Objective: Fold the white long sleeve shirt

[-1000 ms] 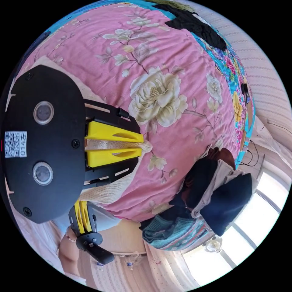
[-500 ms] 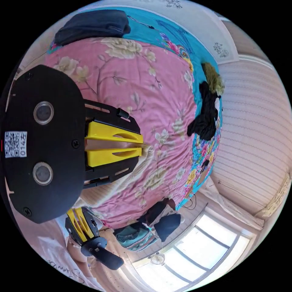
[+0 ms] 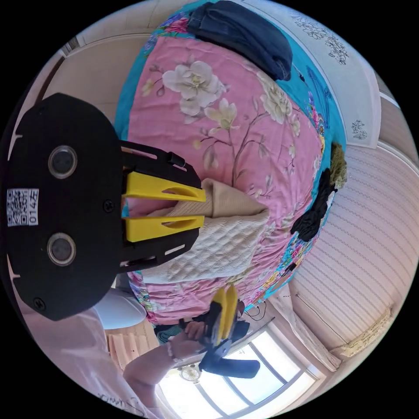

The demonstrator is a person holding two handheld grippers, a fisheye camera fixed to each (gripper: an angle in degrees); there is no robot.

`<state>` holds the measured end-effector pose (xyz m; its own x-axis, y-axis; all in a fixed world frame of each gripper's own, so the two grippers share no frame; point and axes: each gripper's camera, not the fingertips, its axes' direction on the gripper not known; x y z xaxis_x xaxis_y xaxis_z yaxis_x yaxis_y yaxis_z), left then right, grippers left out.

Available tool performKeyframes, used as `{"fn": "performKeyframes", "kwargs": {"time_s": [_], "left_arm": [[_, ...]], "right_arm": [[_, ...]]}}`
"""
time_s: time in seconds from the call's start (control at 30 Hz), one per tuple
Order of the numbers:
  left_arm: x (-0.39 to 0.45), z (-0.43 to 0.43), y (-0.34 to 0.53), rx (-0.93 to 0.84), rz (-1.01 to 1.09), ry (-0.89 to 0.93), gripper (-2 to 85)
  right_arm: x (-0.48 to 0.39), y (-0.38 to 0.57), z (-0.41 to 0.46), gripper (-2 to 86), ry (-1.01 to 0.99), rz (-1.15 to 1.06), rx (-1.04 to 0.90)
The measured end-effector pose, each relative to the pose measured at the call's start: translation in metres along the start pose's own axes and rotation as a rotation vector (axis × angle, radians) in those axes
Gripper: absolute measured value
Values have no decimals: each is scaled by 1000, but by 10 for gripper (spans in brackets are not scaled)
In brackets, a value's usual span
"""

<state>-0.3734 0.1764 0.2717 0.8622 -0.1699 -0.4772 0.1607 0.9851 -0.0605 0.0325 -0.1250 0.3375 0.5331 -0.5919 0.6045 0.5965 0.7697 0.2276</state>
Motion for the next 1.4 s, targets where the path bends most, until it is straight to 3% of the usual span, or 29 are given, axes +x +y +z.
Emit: {"fn": "performKeyframes", "kwargs": {"time_s": [0.17,0.4,0.53,0.8,0.97,1.2,1.4], "left_arm": [[-1,8,45,-27,-85,7,108],[10,11,53,-70,-71,-30,124],[10,-1,48,-100,-50,-51,108],[-3,-40,44,-121,-51,55,44],[0,-108,50,-65,-6,139,39],[2,-207,75,65,28,80,37],[-50,-315,80,227,-54,-31,36]], "right_arm": [[41,-87,61,186,0,-63,-171],[66,-160,168,182,-134,-56,-522],[80,-181,217,166,-336,36,-670],[69,-202,224,115,-334,-91,-633],[41,-203,192,101,-314,-181,-492],[3,-218,158,97,-394,-217,-310],[-57,-280,157,93,-440,-315,-231]]}}
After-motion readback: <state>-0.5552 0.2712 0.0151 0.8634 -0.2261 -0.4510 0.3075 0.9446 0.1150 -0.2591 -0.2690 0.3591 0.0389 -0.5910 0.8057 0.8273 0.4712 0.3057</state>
